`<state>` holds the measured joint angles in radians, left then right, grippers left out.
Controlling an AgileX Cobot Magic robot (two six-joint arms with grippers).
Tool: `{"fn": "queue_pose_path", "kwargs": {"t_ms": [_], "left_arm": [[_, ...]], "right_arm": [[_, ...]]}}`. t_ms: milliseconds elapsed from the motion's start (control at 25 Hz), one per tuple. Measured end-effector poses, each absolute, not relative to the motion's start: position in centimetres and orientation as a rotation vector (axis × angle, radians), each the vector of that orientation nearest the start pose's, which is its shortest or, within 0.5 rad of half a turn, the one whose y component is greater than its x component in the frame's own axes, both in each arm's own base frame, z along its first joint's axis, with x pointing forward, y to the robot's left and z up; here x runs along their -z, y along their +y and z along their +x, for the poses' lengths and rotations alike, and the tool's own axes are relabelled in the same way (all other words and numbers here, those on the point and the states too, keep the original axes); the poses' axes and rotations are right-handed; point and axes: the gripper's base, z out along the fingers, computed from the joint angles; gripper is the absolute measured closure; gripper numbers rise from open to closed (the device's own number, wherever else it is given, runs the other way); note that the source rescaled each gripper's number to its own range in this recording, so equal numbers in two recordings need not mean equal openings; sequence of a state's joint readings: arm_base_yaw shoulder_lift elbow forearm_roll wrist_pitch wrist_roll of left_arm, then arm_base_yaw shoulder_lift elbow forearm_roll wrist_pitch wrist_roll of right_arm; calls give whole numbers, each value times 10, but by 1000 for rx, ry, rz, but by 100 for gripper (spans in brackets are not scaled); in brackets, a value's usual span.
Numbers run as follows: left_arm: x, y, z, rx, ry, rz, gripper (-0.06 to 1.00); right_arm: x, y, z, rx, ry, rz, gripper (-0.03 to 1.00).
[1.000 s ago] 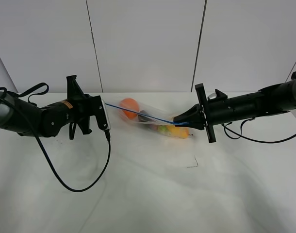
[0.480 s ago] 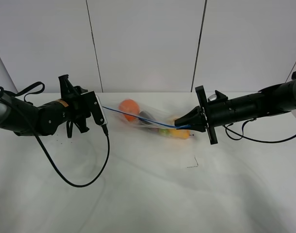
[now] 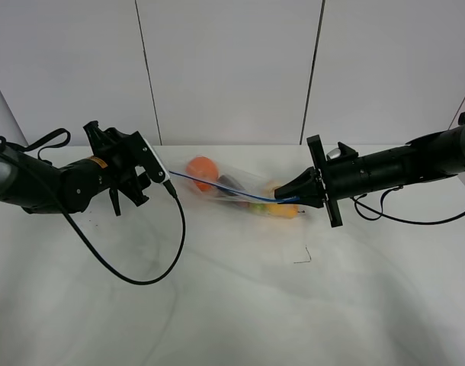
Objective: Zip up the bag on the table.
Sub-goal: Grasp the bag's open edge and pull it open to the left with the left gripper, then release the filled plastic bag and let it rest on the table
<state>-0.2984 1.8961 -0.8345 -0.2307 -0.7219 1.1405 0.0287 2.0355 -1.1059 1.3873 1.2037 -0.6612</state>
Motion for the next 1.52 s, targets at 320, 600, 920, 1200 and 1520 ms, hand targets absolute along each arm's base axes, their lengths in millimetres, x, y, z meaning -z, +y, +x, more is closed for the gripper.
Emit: {"fn": "queue_pose_path", "kwargs": {"t_ms": [320, 600, 920, 1200, 1520], "left_arm": [[-155, -79, 360, -402, 1853, 454, -6], [-144, -45, 361, -375, 2034, 222, -6], [-142, -14, 372, -46, 2370, 117, -6], [-192, -9, 380, 459, 2597, 130, -6], [-227, -9, 371, 178, 2983, 57, -5]], "right_arm": [[-151, 94, 352, -1757, 2610, 282, 97], [-151, 94, 352, -1757, 2610, 282, 97], [-151, 94, 352, -1758, 2610, 282, 97], [-151, 94, 352, -1758, 2610, 282, 97], [-151, 94, 352, -1758, 2609, 281, 97]]}}
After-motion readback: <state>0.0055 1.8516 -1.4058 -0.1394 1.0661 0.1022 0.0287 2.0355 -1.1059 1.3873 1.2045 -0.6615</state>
